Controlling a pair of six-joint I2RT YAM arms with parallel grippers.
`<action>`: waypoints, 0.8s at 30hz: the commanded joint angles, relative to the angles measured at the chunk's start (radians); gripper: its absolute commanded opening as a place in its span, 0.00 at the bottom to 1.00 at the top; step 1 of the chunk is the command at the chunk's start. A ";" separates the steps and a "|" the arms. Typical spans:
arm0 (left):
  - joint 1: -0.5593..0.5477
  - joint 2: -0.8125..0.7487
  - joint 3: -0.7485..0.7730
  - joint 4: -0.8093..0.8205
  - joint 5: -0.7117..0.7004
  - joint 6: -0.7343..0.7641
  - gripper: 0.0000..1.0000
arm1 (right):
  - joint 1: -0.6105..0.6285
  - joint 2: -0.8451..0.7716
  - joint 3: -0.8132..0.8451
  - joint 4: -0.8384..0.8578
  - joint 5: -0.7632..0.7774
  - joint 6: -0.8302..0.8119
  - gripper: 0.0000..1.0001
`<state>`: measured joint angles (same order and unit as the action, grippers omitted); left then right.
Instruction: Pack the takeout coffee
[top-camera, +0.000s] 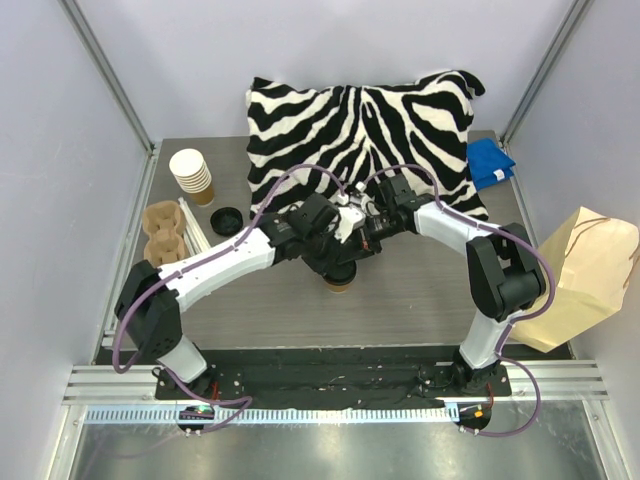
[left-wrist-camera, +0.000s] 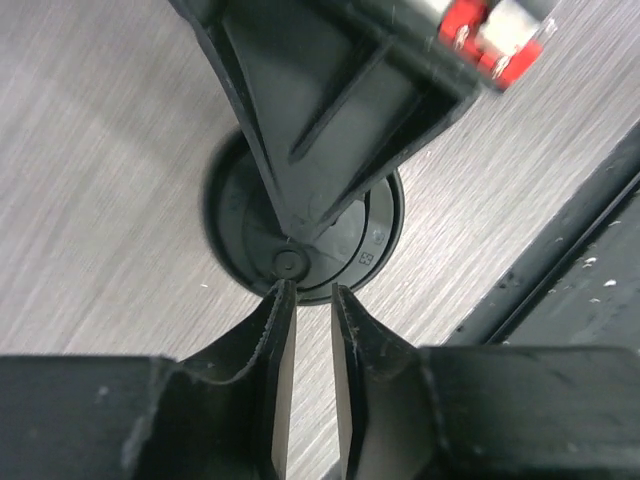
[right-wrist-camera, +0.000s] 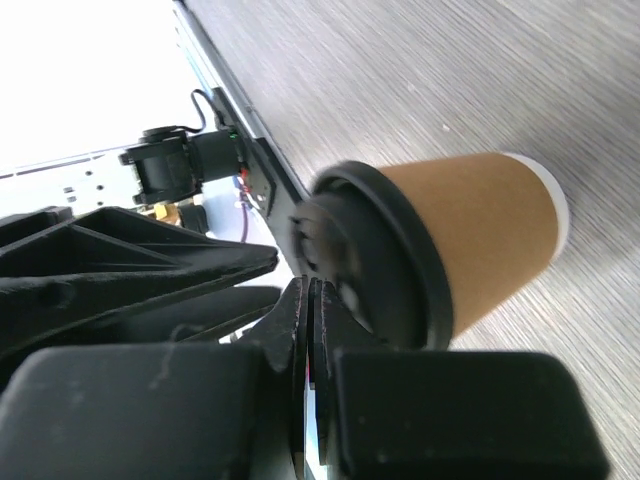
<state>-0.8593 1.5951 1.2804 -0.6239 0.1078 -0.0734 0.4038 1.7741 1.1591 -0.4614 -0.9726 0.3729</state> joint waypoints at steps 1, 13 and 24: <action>0.058 -0.009 0.149 -0.059 0.070 -0.049 0.25 | 0.006 -0.054 0.079 0.046 -0.063 0.038 0.04; 0.088 0.098 0.209 -0.011 0.090 -0.100 0.25 | -0.037 -0.055 0.057 0.053 0.031 0.064 0.04; 0.089 0.140 0.044 0.047 0.063 -0.108 0.24 | -0.037 0.027 0.020 -0.011 0.098 -0.048 0.04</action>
<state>-0.7670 1.7187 1.3731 -0.5926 0.1780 -0.1768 0.3645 1.7920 1.1816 -0.4377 -0.9390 0.4065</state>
